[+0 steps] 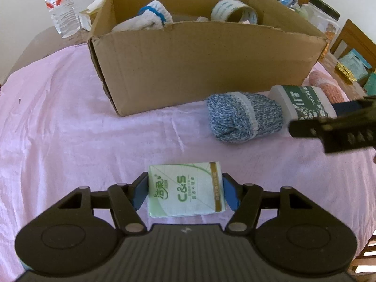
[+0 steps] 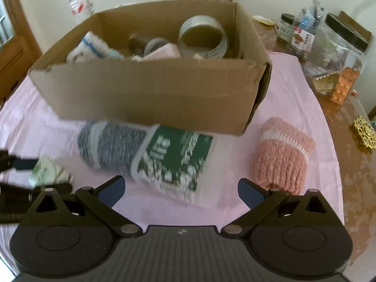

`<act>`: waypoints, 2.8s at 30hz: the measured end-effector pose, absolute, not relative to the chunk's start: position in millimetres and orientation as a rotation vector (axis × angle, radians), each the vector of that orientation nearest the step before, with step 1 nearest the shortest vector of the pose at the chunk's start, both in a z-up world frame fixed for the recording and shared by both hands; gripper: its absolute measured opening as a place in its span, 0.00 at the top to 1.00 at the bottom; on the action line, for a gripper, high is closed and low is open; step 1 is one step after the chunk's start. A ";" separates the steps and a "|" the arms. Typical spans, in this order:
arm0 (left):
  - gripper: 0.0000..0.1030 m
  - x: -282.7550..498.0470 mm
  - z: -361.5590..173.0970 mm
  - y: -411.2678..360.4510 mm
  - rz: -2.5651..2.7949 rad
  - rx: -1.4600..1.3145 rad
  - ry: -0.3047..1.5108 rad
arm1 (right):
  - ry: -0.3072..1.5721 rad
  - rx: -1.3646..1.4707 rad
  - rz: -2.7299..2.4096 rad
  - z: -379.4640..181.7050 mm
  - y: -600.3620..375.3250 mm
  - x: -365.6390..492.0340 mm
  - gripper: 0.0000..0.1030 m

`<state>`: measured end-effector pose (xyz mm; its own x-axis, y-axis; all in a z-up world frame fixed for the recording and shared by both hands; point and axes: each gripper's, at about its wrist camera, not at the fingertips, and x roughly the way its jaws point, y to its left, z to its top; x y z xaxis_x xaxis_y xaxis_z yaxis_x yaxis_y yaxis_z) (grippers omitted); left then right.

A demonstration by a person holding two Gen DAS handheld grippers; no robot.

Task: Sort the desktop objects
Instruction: 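Grasp the C&S tissue pack with the left tool while the right grasps the MEDICAL bottle, then carry the tissue pack and MEDICAL bottle into the box and open both tools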

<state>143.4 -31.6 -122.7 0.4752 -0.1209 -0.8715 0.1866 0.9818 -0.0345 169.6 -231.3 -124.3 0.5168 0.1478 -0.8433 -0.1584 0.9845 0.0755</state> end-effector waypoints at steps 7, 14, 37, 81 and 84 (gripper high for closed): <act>0.37 144.9 -125.1 -22.2 -0.219 0.065 1.057 | 1.017 0.008 0.066 -129.9 -226.2 178.9 0.00; 0.37 140.6 -123.5 -24.1 -0.233 0.099 1.054 | 1.015 -0.016 -0.007 -125.8 -228.2 178.9 0.00; 0.38 147.2 -89.9 -17.2 -0.307 0.073 1.048 | 1.088 -0.114 0.197 -106.7 -227.8 184.7 0.15; 0.36 325.7 32.9 -45.3 -0.256 0.127 0.823 | 0.840 -0.140 0.422 -13.1 -209.6 263.6 0.15; 0.11 333.4 32.4 -44.2 -0.205 0.141 0.823 | 0.825 -0.145 0.448 -13.2 -207.4 271.0 0.10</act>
